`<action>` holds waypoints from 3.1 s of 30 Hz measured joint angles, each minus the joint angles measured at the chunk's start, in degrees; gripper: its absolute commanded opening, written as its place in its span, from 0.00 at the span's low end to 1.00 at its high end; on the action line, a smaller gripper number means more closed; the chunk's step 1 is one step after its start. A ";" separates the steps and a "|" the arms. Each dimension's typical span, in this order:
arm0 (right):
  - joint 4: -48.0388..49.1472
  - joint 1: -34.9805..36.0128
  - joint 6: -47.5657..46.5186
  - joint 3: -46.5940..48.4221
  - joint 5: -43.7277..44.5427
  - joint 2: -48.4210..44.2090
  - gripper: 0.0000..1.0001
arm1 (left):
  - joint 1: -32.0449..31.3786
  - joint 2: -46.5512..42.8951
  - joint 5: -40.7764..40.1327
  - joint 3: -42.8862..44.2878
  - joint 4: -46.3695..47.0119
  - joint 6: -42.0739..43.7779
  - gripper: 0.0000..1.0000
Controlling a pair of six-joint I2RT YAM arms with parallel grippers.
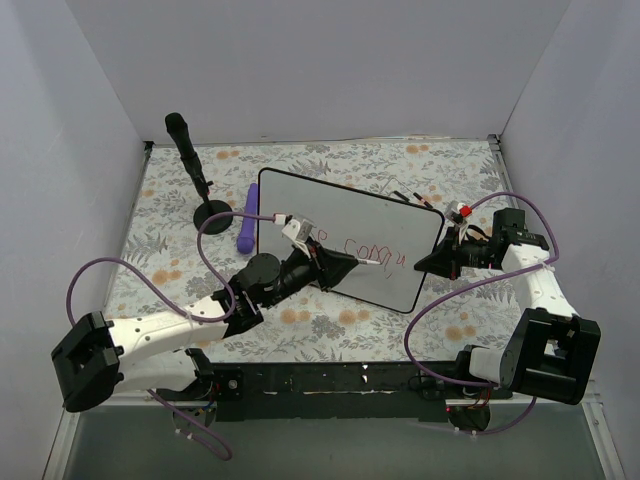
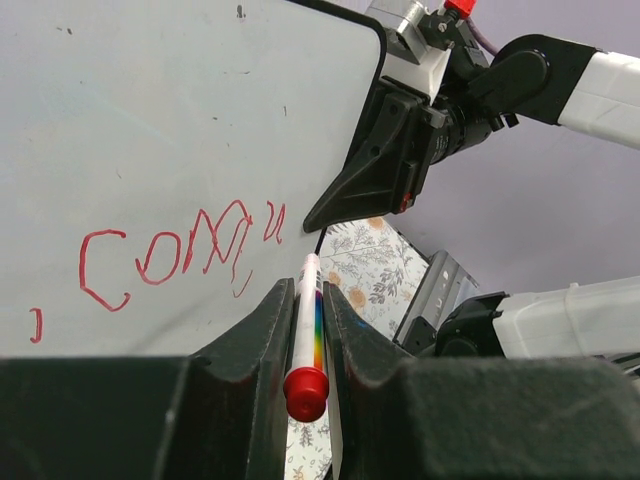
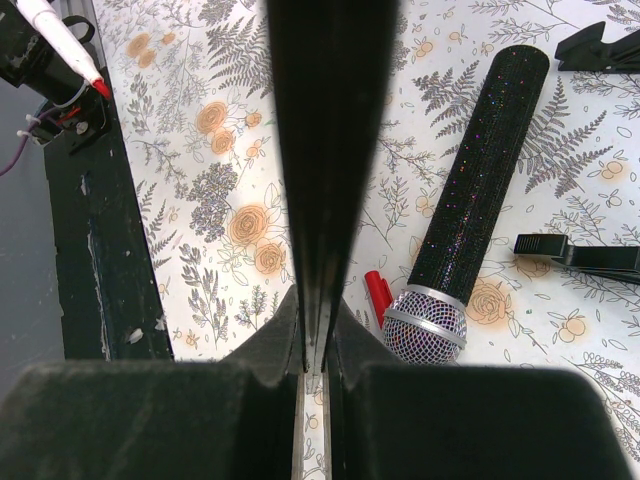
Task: Write a sentence on the whiteboard
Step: Write with the whiteboard marker without the cap on the whiteboard.
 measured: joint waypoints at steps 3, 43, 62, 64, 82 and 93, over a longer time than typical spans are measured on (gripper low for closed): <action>0.02 0.04 0.00 0.00 0.00 0.02 0.01 | 0.00 2.14 -0.09 1.14 1.46 0.22 0.00; 0.00 0.37 -0.02 0.00 0.00 0.02 0.01 | 0.02 22.05 2.73 15.43 3.56 2.89 0.00; 0.07 0.37 -0.02 0.00 0.09 0.02 0.01 | 0.00 23.26 1.44 17.79 2.14 3.58 0.00; 0.07 0.37 -0.02 0.00 0.11 0.02 0.01 | -0.02 23.32 1.51 17.99 2.12 3.58 0.00; 0.15 0.37 0.00 0.00 0.20 0.02 0.01 | 0.17 22.80 0.76 17.86 2.21 3.82 0.00; 0.15 0.37 0.02 0.00 0.26 0.02 0.01 | 0.55 21.62 0.11 16.28 2.23 3.85 0.00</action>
